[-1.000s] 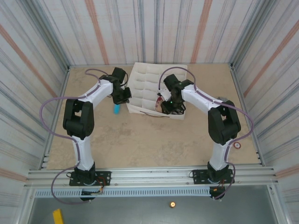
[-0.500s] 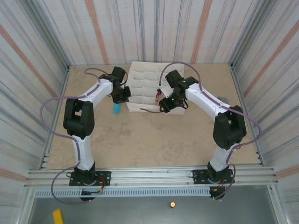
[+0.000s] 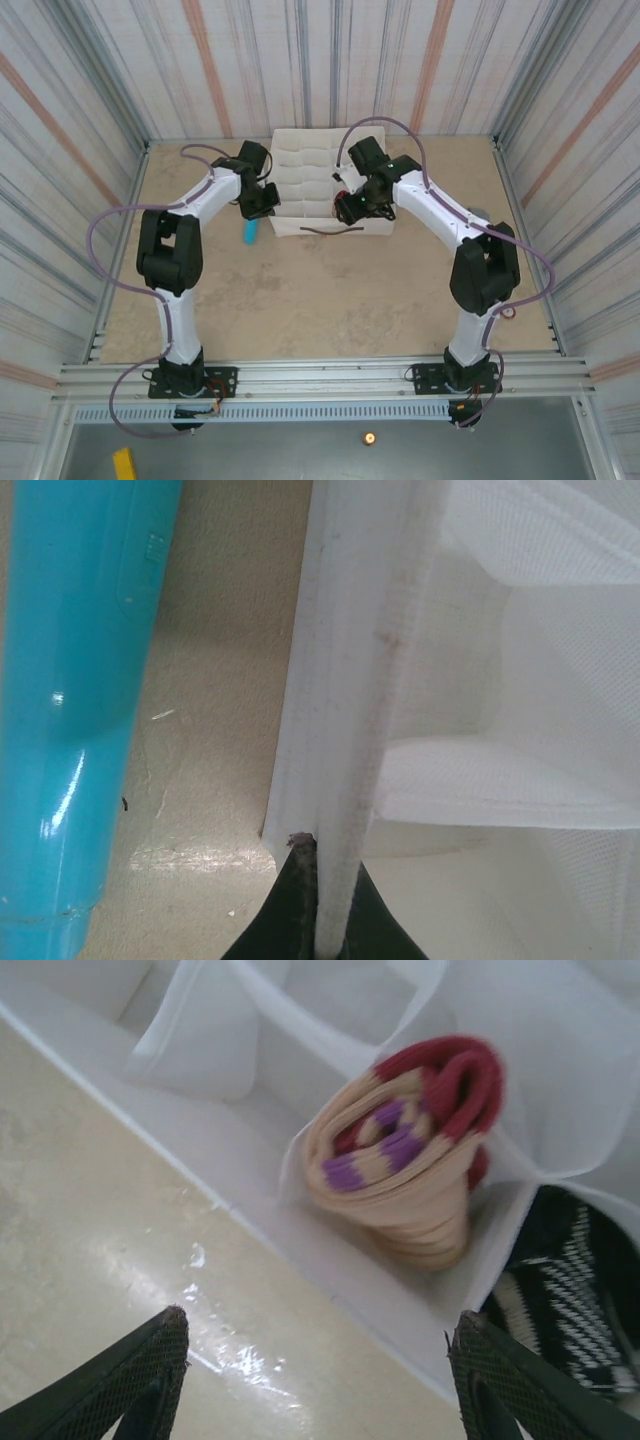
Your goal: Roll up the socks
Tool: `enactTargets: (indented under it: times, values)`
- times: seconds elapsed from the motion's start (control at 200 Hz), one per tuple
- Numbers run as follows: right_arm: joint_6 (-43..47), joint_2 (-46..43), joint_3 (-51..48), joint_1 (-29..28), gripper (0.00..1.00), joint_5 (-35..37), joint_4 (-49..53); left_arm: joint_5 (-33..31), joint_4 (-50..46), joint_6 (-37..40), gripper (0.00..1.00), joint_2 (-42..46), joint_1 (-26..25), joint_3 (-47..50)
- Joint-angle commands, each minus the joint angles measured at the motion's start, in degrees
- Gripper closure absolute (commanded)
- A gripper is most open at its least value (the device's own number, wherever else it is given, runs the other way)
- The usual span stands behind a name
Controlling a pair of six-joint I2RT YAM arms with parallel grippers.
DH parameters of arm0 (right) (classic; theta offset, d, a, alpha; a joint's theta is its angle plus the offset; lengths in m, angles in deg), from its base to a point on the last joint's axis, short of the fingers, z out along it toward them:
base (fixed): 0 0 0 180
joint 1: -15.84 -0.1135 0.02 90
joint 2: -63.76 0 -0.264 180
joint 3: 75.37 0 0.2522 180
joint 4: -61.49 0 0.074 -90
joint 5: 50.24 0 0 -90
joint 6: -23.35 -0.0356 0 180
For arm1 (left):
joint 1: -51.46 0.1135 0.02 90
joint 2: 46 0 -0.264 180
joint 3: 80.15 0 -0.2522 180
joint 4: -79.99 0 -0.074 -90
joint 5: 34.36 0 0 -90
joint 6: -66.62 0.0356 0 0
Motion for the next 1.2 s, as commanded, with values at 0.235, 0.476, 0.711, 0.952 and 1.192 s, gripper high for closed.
enactTargets:
  times: [0.235,0.476,0.711,0.952,1.192]
  values:
    - [-7.9,8.9,11.6,1.3,0.47,3.7,0.1,1.8,-2.7,1.0,1.0,-2.9,0.5,-1.1]
    - [-10.7,16.3,18.8,1.3,0.66,4.1,2.2,1.9,-3.0,1.3,1.0,-3.0,0.5,-1.2]
    - [-10.4,17.4,15.7,0.2,0.8,6.5,4.2,1.9,-3.2,1.1,1.0,-3.3,0.4,-2.0]
    - [-10.3,16.6,9.9,-1.5,0.88,6.6,4.1,2.0,-3.4,0.7,1.0,-3.6,0.4,-2.5]
    - [-11.0,18.0,8.9,-2.3,0.88,6.4,3.7,2.2,-3.3,0.3,1.0,-3.8,0.2,-3.0]
